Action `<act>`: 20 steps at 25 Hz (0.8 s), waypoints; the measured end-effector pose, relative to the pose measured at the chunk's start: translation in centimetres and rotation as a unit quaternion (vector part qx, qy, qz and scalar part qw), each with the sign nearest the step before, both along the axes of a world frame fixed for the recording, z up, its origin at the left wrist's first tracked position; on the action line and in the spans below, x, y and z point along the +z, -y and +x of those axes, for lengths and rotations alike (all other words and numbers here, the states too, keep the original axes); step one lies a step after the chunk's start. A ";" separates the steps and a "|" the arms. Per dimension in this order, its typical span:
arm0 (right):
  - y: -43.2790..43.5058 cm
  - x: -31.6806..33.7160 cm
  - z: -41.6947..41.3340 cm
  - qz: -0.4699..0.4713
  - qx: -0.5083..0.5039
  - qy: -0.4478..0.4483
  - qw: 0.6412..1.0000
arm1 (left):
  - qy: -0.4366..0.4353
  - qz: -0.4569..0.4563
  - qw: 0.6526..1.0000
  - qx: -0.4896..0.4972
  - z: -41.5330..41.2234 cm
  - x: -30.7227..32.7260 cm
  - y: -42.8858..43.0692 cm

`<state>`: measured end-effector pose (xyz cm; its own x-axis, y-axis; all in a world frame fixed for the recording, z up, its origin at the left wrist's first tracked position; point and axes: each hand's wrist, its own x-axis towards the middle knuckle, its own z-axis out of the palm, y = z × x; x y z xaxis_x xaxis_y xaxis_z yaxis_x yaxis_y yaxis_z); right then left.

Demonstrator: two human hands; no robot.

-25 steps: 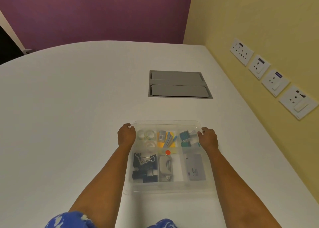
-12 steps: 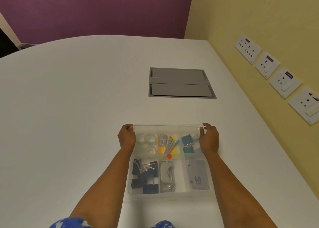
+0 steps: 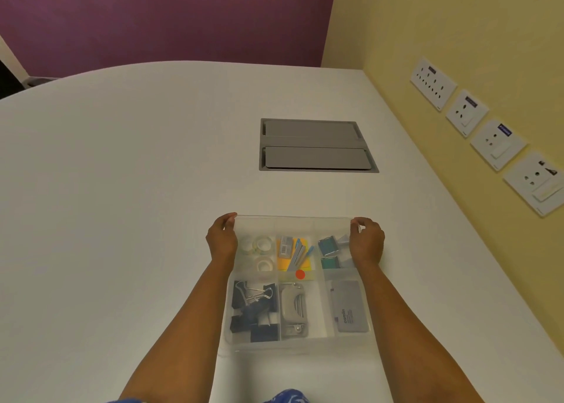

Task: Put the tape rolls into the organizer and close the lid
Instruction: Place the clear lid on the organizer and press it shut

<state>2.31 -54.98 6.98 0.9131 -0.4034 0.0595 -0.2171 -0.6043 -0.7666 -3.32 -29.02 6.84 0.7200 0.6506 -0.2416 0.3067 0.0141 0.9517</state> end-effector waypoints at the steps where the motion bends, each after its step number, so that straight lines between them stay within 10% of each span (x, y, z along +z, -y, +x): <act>1: 0.0 0.1 0.0 0.023 -0.009 0.006 1.000 | 0.003 -0.001 1.000 0.000 0.0 0.1 0.1; 20: 0.5 -0.4 1.7 0.119 -0.012 -0.020 0.993 | -0.054 0.028 0.998 0.016 0.5 0.0 0.2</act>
<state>4.01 -55.52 6.60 0.9028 -0.4232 -0.0765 -0.2622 -0.4007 -0.8779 -2.80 -29.17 6.82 0.6710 0.6869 -0.2789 0.4069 -0.0267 0.9131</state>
